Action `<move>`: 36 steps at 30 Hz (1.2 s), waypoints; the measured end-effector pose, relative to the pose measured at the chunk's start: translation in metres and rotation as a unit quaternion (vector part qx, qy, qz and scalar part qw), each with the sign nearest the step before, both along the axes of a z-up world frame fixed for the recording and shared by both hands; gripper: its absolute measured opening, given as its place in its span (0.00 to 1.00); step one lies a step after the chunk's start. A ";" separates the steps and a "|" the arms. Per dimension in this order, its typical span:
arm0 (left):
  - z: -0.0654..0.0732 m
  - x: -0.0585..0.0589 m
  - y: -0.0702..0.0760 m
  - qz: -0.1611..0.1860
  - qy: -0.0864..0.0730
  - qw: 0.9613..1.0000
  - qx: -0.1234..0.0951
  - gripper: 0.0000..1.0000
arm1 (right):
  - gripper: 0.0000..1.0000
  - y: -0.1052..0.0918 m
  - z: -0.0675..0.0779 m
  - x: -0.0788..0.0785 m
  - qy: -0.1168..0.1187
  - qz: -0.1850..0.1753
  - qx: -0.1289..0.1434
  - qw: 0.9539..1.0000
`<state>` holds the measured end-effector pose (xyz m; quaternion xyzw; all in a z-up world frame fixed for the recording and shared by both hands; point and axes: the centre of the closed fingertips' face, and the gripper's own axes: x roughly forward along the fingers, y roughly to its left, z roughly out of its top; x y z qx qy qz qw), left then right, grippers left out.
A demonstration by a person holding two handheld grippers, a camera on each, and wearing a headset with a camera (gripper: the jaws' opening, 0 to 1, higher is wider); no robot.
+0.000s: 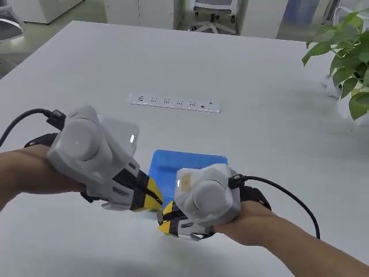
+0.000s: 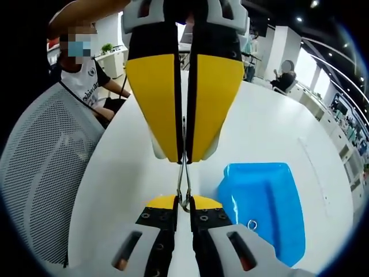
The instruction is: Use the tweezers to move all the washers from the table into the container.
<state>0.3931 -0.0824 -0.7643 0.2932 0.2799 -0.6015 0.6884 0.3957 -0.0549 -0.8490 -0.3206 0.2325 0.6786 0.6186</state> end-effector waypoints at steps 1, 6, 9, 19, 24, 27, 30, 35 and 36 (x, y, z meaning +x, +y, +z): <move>0.001 0.000 0.000 0.000 -0.002 1.000 0.000 0.05 | 0.10 0.000 0.001 0.000 0.000 0.000 0.001 1.000; 0.010 -0.001 0.001 0.002 -0.006 1.000 0.001 0.05 | 0.10 0.002 0.010 0.000 -0.006 0.003 0.002 1.000; 0.015 -0.001 0.001 0.003 -0.007 1.000 0.003 0.05 | 0.10 0.003 0.015 0.000 -0.011 0.006 0.000 1.000; 0.032 0.002 -0.003 -0.002 -0.022 1.000 0.002 0.05 | 0.10 -0.001 0.032 0.005 -0.020 0.002 0.007 1.000; 0.038 0.005 -0.006 -0.006 -0.028 1.000 0.001 0.05 | 0.10 -0.003 0.038 0.009 -0.025 0.000 0.009 1.000; 0.042 0.007 -0.007 -0.008 -0.032 0.999 0.001 0.05 | 0.10 -0.005 0.042 0.012 -0.029 -0.002 0.009 1.000; 0.046 0.010 -0.009 -0.010 -0.035 0.999 -0.001 0.05 | 0.10 -0.006 0.047 0.017 -0.032 -0.003 0.010 0.999; 0.052 0.018 -0.011 -0.013 -0.043 0.999 -0.002 0.05 | 0.10 -0.009 0.053 0.025 -0.037 -0.006 0.011 0.999; 0.053 0.020 -0.012 -0.015 -0.044 0.999 -0.002 0.05 | 0.10 -0.009 0.054 0.027 -0.039 -0.007 0.012 0.999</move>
